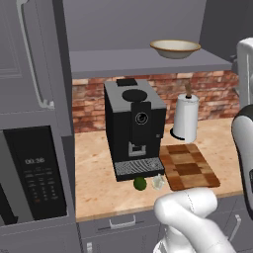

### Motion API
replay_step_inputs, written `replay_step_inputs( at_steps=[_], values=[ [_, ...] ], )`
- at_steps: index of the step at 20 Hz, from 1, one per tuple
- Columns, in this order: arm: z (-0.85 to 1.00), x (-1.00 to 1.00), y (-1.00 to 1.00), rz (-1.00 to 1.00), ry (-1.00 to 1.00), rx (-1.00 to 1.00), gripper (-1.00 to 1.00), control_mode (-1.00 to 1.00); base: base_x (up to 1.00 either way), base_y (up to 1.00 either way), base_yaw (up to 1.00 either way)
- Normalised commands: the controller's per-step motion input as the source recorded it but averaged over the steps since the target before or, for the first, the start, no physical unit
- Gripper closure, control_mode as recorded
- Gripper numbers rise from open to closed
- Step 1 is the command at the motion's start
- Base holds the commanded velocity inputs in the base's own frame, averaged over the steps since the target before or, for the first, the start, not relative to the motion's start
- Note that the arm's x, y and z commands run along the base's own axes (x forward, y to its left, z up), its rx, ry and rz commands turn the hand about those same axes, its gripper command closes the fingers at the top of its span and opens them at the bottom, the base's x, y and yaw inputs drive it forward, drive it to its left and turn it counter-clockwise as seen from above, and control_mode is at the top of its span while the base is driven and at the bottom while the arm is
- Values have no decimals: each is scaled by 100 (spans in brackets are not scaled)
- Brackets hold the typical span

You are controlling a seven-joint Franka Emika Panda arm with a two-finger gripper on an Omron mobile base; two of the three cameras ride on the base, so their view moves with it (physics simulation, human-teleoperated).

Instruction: Open the cabinet. Place the bowl and condiment on the counter. Then place the lime and garlic on the cutting board.

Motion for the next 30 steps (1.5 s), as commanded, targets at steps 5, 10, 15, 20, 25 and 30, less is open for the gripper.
replay_step_inputs(
  at_steps=[5, 10, 15, 20, 25, 30],
  values=[
    [17, 20, 0, 6, 0, -15, -100, -100, 0, 0, 0],
    [6, 32, 0, 11, 4, -11, -100, -100, 0, 0, 0],
    [0, 39, 0, 15, 1, -9, -100, -100, 0, 0, 0],
    [3, 34, 0, 14, 9, -1, -100, -100, 0, 0, 0],
    [5, 32, 0, 10, 21, -7, -100, -100, 0, 0, 0],
    [8, 20, 0, -4, 10, -7, -100, -100, 0, 0, 0]
  ],
)
